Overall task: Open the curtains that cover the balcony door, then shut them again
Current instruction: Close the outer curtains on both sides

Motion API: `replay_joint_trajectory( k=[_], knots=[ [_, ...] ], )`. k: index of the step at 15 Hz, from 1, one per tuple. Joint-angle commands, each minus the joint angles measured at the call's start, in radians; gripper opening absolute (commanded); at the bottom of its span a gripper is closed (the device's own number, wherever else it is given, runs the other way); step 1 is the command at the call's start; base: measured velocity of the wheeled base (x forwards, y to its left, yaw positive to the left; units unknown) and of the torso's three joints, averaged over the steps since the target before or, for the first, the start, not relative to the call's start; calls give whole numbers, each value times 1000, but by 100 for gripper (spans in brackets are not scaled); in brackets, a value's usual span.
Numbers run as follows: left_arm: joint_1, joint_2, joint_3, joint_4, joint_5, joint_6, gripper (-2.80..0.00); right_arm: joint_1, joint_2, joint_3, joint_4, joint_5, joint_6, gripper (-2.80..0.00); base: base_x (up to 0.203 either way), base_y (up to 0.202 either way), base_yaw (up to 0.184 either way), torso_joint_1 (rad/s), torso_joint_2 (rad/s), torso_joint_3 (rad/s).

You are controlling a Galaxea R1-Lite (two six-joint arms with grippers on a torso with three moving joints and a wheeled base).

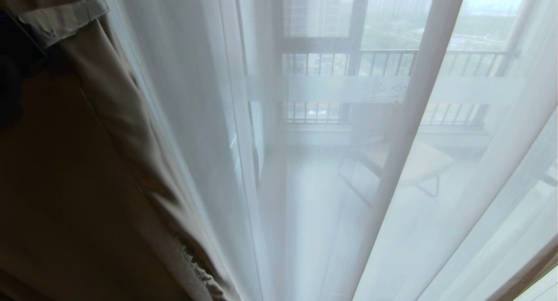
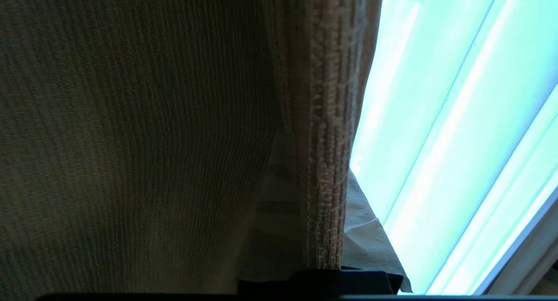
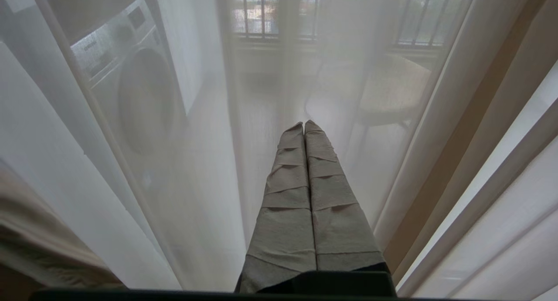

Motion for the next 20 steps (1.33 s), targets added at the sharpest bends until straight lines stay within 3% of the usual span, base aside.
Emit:
replay_joint_trajectory(
  k=[1, 5, 7, 12, 17, 20],
  knots=[
    [-34, 21, 0, -3, -3, -2, -280, 0, 0, 0, -1, 0, 0, -280, 0, 0, 0, 0, 0, 0],
    [-86, 29, 0, 1, 4, 21, -280, 0, 0, 0, -1, 0, 0, -280, 0, 0, 0, 0, 0, 0],
    [-110, 37, 1, -1, 42, 27, -280, 0, 0, 0, -1, 0, 0, -280, 0, 0, 0, 0, 0, 0],
    [-111, 41, 0, -5, 97, 49, -280, 0, 0, 0, -1, 0, 0, -280, 0, 0, 0, 0, 0, 0],
    [-72, 36, -3, -8, 260, 122, -280, 0, 0, 0, -1, 0, 0, -280, 0, 0, 0, 0, 0, 0],
    [8, 45, -48, -9, 281, 171, -280, 0, 0, 0, -1, 0, 0, -280, 0, 0, 0, 0, 0, 0]
  ],
)
